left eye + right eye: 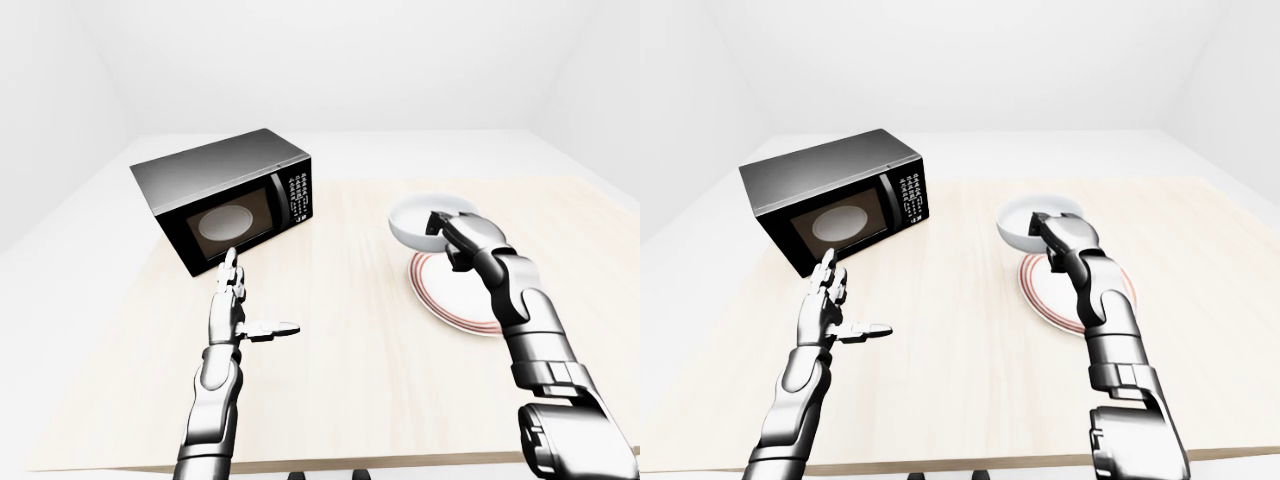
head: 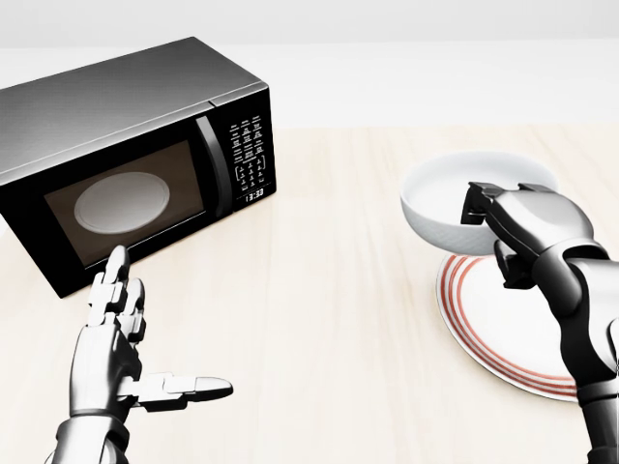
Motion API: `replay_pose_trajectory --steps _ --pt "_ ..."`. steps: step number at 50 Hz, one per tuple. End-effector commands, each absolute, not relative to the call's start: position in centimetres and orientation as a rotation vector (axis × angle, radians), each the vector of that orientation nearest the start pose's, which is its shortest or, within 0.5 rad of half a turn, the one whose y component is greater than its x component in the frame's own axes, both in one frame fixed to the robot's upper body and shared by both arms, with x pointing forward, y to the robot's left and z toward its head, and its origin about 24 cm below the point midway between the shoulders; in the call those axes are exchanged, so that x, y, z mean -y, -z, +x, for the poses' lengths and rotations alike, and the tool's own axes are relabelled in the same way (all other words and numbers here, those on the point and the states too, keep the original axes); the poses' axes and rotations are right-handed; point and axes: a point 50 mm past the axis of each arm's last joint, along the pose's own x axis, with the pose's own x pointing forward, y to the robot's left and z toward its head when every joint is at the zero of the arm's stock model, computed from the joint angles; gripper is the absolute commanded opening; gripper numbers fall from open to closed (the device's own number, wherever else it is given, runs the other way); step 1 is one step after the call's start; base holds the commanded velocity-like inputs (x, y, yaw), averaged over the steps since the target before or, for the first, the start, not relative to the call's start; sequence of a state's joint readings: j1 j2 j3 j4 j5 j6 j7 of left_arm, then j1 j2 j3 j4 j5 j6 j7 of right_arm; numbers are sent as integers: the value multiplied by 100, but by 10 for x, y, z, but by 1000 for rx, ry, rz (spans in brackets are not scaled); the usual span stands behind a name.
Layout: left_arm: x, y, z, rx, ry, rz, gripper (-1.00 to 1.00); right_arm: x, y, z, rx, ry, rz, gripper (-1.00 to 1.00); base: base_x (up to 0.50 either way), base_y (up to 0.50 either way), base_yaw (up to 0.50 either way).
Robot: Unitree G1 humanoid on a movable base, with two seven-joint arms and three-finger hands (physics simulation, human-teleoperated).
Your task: Pick up the white bowl and put it on the plate.
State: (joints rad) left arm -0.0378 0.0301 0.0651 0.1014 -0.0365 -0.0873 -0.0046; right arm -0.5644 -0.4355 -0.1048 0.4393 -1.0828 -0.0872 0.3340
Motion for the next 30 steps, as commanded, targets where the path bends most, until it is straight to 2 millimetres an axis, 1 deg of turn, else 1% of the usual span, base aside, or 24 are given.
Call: replay_pose_trajectory --steps 1,4,11,14,17,22,27,30 --pt "-168 -36 259 23 -53 -8 100 259 -122 346 -156 -37 -1512 -100 0 0 0" --pt "-169 -33 260 10 -52 -7 100 263 -120 344 -165 -31 -1510 -100 0 0 0" --pt "-169 -37 259 28 -53 -7 100 270 -110 340 -197 -26 -1510 -100 0 0 0" --pt "-169 -34 260 15 -53 -6 100 273 -109 339 -210 -24 -1510 -100 0 0 0" --pt "-169 -34 260 15 -53 -6 100 277 -103 339 -227 -17 -1509 -100 0 0 0" --pt "-169 -33 260 13 -53 -4 100 281 -99 338 -242 -12 -1506 -100 0 0 0" --pt "-168 -37 259 30 -54 -4 100 284 -97 337 -252 -9 -1507 -100 0 0 0" --pt "-169 -34 260 15 -54 -4 100 285 -97 337 -256 -8 -1507 -100 0 0 0"
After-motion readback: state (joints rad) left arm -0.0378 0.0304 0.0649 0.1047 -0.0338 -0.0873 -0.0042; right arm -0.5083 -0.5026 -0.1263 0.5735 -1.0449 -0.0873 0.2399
